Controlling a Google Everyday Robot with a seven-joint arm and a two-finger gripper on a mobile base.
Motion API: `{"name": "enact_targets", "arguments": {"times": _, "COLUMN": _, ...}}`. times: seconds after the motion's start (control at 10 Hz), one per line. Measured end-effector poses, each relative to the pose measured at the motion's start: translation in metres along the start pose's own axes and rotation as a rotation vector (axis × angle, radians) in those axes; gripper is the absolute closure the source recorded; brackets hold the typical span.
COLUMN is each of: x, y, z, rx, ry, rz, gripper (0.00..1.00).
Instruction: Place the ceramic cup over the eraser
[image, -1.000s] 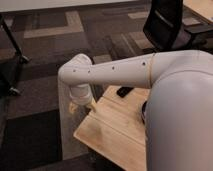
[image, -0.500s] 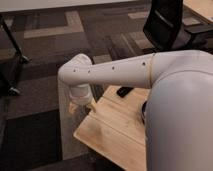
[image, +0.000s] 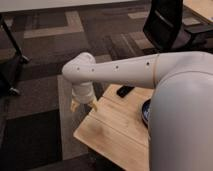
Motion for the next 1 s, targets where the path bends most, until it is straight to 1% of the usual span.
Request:
{"name": "enact_targets", "arguments": {"times": 0.1, "x": -0.004, "y": -0.004, "z": 0.0, "rx": -0.003, "ry": -0.002, "rz": 0.01, "gripper": 0.35}}
{"name": "enact_targets", "arguments": {"times": 0.2, "x": -0.024, "y": -0.023, "z": -0.004, "rx": -0.007, "ry": -0.016, "rz": 0.05, "gripper": 0.35}}
{"name": "enact_targets", "arguments": {"times": 0.3, "x": -0.032, "y": -0.031, "z": -0.006, "rx": -0.002, "ry": -0.023, "rz": 0.061, "gripper": 0.35}}
{"name": "enact_targets", "arguments": {"times": 0.4, "x": -0.049, "y": -0.046, "z": -0.009, "rx": 0.006, "ry": -0.038, "rz": 0.079, "gripper": 0.35}}
{"name": "enact_targets", "arguments": {"times": 0.6, "x": -0.073, "y": -0.068, "z": -0.013, "rx": 0.013, "ry": -0.055, "rz": 0.108, "gripper": 0.35}}
{"name": "enact_targets", "arguments": {"times": 0.7, "x": -0.101, "y": -0.093, "z": -0.014, "rx": 0.015, "ry": -0.079, "rz": 0.178, "gripper": 0.35}}
{"name": "enact_targets", "arguments": {"times": 0.8, "x": -0.111, "y": -0.107, "z": -0.015, "rx": 0.018, "ry": -0.09, "rz": 0.219, "gripper": 0.35}}
{"name": "enact_targets", "arguments": {"times": 0.9, "x": -0.113, "y": -0.109, "z": -0.016, "rx": 0.017, "ry": -0.093, "rz": 0.227, "gripper": 0.35}}
{"name": "enact_targets", "arguments": {"times": 1.0, "x": -0.112, "y": -0.105, "z": -0.015, "rx": 0.015, "ry": -0.092, "rz": 0.223, "gripper": 0.35}}
